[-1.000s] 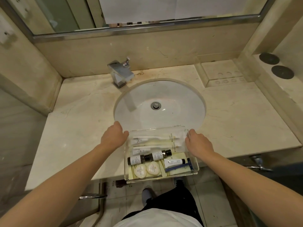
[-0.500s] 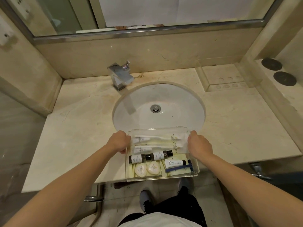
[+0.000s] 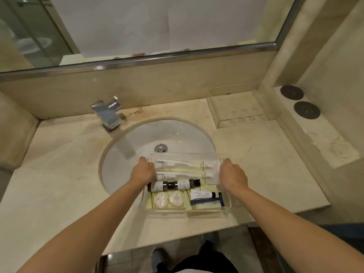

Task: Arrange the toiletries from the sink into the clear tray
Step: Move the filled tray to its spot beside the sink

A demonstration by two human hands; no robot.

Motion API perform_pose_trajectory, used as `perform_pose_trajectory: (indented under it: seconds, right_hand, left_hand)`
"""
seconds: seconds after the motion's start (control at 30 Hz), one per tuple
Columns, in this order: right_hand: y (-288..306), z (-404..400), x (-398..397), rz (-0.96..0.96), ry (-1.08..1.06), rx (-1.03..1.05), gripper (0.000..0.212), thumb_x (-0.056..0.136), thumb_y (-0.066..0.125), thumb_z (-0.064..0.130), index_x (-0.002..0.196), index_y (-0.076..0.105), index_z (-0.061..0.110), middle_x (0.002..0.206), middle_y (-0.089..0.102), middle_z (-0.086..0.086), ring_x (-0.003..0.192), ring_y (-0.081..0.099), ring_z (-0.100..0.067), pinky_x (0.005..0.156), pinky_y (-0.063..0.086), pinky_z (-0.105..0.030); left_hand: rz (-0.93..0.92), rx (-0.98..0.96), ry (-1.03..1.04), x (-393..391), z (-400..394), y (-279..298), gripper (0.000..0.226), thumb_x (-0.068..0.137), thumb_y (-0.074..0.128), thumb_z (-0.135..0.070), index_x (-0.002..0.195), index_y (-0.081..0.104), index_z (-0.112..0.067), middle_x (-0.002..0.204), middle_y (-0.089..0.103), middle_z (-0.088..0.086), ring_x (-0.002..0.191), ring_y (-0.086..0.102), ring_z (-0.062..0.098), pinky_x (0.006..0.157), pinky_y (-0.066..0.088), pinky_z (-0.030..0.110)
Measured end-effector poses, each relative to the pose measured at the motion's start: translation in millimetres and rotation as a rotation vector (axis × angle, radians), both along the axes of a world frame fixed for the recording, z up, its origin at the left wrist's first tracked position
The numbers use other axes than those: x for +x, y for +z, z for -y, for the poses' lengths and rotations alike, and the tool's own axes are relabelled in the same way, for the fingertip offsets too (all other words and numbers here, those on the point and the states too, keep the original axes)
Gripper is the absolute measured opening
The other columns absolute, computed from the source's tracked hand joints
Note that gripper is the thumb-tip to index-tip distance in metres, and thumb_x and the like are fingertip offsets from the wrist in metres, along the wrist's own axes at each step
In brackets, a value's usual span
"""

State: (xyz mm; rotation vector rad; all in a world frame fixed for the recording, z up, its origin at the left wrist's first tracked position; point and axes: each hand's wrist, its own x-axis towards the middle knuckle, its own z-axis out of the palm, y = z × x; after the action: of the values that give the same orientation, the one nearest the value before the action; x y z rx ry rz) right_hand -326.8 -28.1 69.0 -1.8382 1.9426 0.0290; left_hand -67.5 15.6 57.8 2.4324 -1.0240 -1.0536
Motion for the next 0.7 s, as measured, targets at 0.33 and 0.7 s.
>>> perform_pose_trajectory:
  seconds: [0.33,0.7]
  right_hand:
    - [-4,80,-79,-0.015,-0.196,-0.002,0.033,0.099,0.023,0.017,0.115,0.050,0.008,0.099,0.064,-0.013,0.081,0.055,-0.031,0.071,0.044,-0.036]
    - [-12,133,-144,-0.032,-0.359,0.016,0.035,0.099,0.022,0.019,0.116,0.050,0.006,0.111,0.062,-0.018,0.094,0.057,-0.035,0.072,0.040,-0.037]
  left_hand:
    - [-0.127,-0.092,0.058,-88,91,5,0.029,0.102,0.029,-0.027,0.109,0.050,-0.009,0.110,0.060,0.015,0.092,0.060,0.028,0.089,0.053,0.044]
    - [-0.229,-0.077,-0.008,-157,150,6,0.043,0.102,0.026,-0.039,0.126,0.051,-0.014,0.124,0.057,0.012,0.106,0.057,0.030,0.092,0.053,0.046]
